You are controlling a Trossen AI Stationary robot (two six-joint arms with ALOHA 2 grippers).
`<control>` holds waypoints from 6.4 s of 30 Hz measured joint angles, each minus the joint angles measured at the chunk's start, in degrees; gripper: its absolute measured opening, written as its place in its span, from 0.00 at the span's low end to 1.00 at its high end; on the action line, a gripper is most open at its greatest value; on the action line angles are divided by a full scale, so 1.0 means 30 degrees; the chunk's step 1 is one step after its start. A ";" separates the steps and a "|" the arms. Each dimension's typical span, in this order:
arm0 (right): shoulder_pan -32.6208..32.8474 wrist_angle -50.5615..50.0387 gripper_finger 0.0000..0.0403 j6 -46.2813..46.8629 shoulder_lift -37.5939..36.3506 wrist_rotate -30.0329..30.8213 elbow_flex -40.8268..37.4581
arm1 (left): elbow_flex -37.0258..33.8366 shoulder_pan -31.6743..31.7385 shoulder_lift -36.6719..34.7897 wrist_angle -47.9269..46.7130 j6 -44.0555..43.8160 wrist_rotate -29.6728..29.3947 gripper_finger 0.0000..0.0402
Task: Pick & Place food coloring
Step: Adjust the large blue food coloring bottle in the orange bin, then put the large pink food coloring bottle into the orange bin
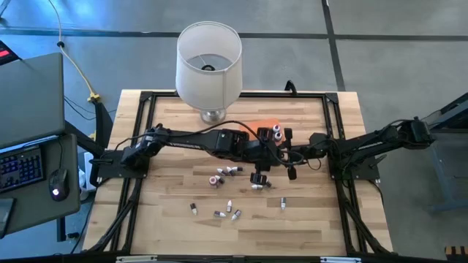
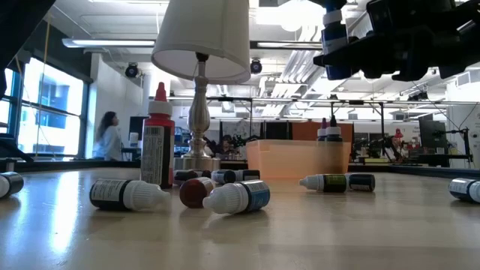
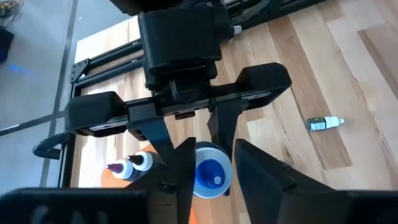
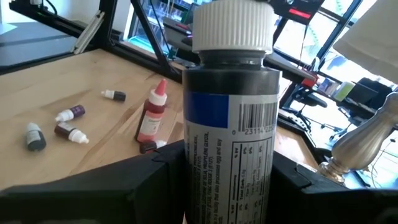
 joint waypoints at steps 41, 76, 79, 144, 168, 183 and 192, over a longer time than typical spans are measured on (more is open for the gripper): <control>-0.0015 -0.0268 0.34 -0.0654 0.0000 0.0452 -0.0007 | 0.0000 -0.0022 0.0000 -0.1892 0.0033 -0.2013 0.30; 0.0029 -0.0004 0.44 -0.1160 -0.1226 0.4251 0.0007 | -0.0036 0.0051 0.0014 -0.4331 -0.3134 -0.4373 0.08; 0.0029 -0.0489 0.44 -0.1171 -0.1958 0.4998 0.0007 | -0.0036 0.0034 0.0015 -0.5081 -0.4019 -0.4301 0.08; -0.8429 -0.5207 0.44 0.4005 0.3021 0.6777 -0.0007 | -0.0124 0.8247 0.4255 0.0462 -0.7285 0.5100 0.08; -0.8357 -0.3148 0.44 0.3863 0.4371 0.4626 -0.0005 | -0.0160 0.7935 0.4320 0.0264 -0.6563 0.5052 0.20; -0.8349 -0.3480 0.44 0.2799 0.4050 0.5195 -0.0007 | 0.0064 0.7633 0.1896 -0.1863 -0.6641 0.5193 0.20; -0.7511 -0.6557 0.44 0.2342 0.0090 0.6459 -0.0022 | -0.0007 0.5785 -0.1061 -0.6363 -0.6694 0.5073 0.20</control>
